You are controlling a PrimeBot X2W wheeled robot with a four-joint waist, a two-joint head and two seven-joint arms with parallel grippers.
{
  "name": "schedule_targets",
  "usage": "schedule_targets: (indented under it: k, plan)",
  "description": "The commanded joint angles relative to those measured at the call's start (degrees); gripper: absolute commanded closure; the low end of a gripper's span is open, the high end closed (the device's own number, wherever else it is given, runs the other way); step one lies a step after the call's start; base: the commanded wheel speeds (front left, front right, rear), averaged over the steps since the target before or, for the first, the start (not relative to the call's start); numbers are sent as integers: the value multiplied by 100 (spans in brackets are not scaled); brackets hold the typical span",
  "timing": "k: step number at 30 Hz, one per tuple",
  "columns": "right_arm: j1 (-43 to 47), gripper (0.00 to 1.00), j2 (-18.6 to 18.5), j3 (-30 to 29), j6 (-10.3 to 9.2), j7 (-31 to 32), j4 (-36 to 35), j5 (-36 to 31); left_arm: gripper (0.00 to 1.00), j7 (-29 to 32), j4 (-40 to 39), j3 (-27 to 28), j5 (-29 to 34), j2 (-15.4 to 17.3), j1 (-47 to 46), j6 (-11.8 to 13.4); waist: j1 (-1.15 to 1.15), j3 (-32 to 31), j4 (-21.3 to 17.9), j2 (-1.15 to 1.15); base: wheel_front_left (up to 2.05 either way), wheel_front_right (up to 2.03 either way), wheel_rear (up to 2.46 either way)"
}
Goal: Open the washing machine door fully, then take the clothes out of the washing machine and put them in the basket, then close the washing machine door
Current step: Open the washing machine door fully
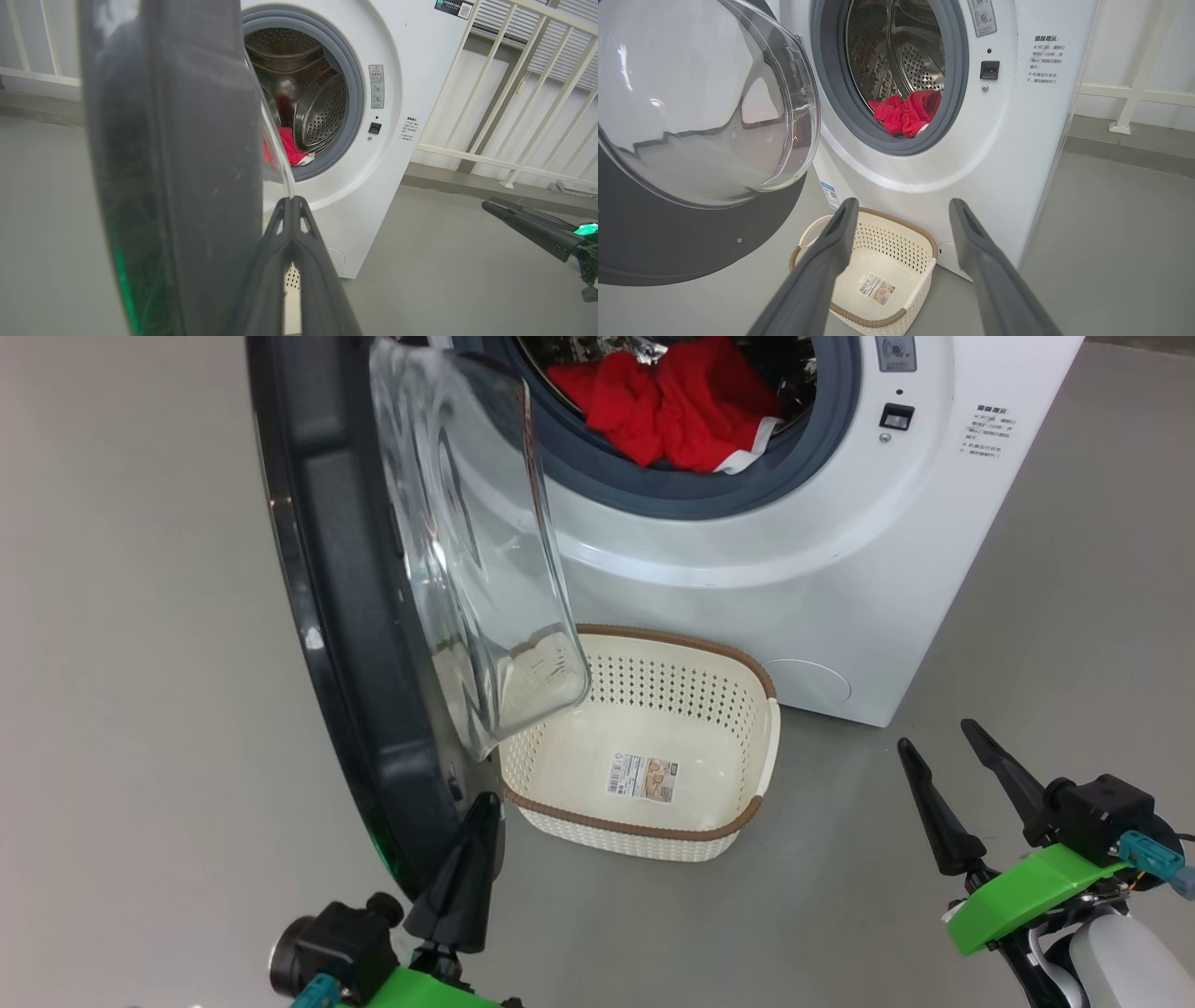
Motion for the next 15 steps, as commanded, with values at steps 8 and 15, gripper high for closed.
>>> schedule_targets:
  k: [8,15]
  plan:
    - [-71,0,-90,32,9,-69,-212,-64,100,-32,177,494,-11,45,-240,14,0,15,44,0,0,0,0]
    - [-87,0,-104,19,9,-69,-265,-104,100,-32,153,838,51,45,-170,53,0,35,94,0,0,0,0]
